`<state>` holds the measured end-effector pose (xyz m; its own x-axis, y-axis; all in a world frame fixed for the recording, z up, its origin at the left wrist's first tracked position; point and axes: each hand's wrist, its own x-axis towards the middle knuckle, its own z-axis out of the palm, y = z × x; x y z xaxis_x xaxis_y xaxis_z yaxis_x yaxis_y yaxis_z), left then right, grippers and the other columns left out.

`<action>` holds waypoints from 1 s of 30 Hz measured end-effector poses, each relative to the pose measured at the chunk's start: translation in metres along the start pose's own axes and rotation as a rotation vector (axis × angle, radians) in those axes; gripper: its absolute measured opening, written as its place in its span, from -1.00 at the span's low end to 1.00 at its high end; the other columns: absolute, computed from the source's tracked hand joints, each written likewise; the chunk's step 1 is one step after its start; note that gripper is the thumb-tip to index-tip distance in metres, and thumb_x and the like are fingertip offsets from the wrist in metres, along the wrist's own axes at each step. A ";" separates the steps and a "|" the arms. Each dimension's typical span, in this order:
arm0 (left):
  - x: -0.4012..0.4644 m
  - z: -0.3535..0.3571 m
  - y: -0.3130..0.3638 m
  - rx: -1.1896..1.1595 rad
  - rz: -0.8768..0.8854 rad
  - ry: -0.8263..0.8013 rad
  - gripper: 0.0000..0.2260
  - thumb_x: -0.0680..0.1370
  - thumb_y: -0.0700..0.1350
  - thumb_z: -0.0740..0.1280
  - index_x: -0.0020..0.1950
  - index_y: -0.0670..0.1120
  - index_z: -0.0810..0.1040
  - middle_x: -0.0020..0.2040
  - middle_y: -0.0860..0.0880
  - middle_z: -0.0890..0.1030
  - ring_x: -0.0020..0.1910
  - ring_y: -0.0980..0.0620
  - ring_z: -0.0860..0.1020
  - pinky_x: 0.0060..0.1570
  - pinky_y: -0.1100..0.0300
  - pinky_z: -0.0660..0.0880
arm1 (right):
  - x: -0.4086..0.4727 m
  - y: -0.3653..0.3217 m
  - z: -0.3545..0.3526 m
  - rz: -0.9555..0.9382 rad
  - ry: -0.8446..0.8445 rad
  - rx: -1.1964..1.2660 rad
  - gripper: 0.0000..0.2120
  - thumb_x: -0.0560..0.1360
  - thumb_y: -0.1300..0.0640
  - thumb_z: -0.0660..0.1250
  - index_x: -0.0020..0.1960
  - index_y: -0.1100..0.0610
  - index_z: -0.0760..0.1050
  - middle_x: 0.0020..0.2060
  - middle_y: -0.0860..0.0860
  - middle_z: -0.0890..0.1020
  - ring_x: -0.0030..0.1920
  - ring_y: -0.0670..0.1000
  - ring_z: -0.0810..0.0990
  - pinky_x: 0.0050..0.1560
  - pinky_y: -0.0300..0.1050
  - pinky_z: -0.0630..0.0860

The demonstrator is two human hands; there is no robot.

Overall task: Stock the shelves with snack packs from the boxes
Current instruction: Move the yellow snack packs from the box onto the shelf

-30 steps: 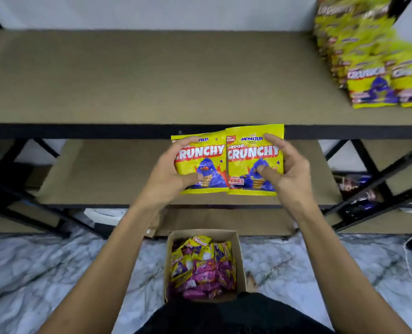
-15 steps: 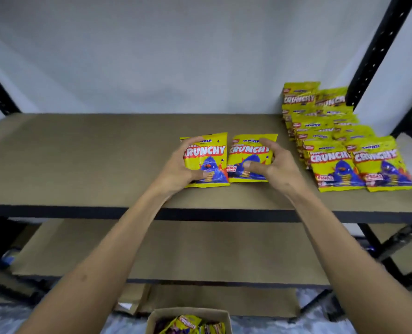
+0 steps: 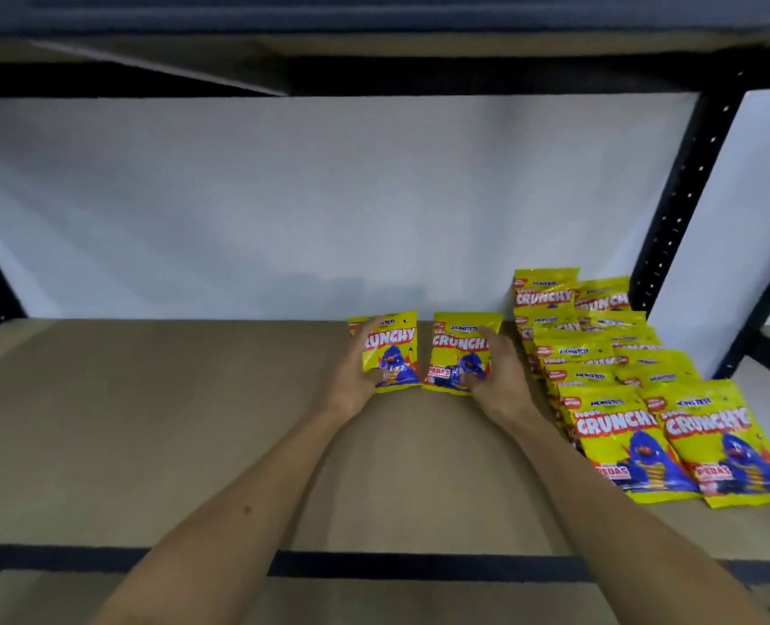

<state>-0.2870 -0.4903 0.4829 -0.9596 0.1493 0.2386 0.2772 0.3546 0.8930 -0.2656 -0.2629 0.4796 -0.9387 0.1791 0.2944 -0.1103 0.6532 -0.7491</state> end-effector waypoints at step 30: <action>0.187 0.061 0.006 0.544 0.198 0.227 -0.38 0.48 0.00 0.45 0.49 0.06 0.29 0.10 -0.13 0.49 0.09 -0.11 0.47 -0.01 0.05 0.42 | 0.161 0.018 -0.009 0.072 0.296 0.036 -0.29 0.35 0.54 0.27 0.43 0.10 0.33 0.37 0.10 0.25 0.30 0.09 0.40 0.21 -0.14 0.50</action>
<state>-0.4621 -0.4040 0.5093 -0.8573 0.0812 0.5083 0.3783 0.7691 0.5151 -0.4155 -0.2156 0.5184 -0.8092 0.4338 0.3962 -0.0639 0.6054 -0.7933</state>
